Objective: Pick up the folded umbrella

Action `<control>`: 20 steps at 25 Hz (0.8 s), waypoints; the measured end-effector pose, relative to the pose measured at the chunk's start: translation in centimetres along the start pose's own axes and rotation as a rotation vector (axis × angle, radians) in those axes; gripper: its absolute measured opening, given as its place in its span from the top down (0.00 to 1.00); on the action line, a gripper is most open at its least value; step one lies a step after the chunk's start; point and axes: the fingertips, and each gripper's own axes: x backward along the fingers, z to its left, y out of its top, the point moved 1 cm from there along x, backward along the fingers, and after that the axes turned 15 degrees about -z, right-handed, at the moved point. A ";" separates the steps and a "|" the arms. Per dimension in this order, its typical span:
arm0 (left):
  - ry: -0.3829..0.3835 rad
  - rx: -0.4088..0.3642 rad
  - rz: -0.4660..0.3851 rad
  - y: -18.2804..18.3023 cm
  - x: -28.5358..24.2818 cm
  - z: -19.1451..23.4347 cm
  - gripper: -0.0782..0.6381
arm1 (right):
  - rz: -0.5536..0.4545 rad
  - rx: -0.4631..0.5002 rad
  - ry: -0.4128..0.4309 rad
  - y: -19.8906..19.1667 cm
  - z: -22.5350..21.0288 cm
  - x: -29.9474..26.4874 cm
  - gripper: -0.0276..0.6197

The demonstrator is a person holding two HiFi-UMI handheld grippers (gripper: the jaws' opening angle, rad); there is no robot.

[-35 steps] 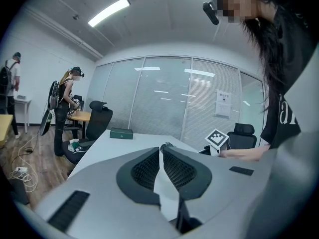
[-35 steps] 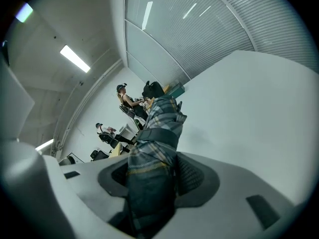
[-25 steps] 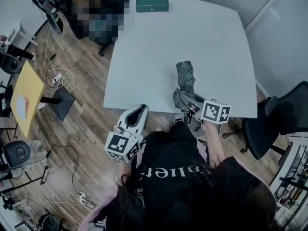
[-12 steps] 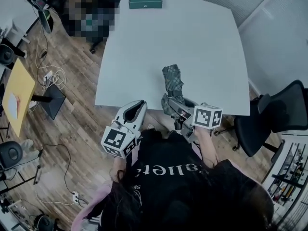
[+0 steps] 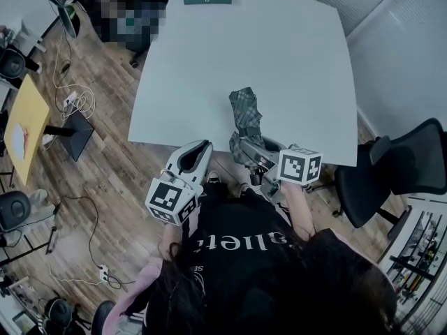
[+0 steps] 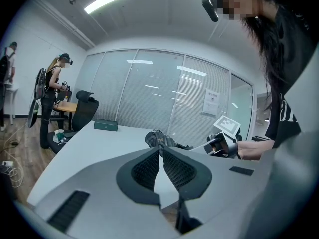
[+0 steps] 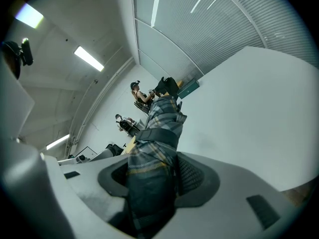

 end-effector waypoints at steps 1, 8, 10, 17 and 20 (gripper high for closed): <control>0.006 -0.003 0.002 -0.1 0.0 -0.4 0.84 | -0.001 0.001 0.007 0.1 -0.1 0.4 0.63; 0.051 -0.022 -0.003 -0.2 0.3 -2.8 0.84 | 0.001 0.007 0.044 0.6 -0.3 2.8 0.63; 0.067 -0.026 -0.007 -0.3 0.5 -3.4 0.84 | 0.005 0.011 0.054 0.5 -0.5 3.4 0.63; 0.097 -0.047 -0.029 -0.8 1.0 -6.7 0.84 | 0.012 0.034 0.091 0.4 -0.8 6.1 0.63; 0.109 -0.051 -0.041 -0.6 1.3 -6.9 0.84 | 0.017 0.042 0.102 0.4 -0.6 6.3 0.63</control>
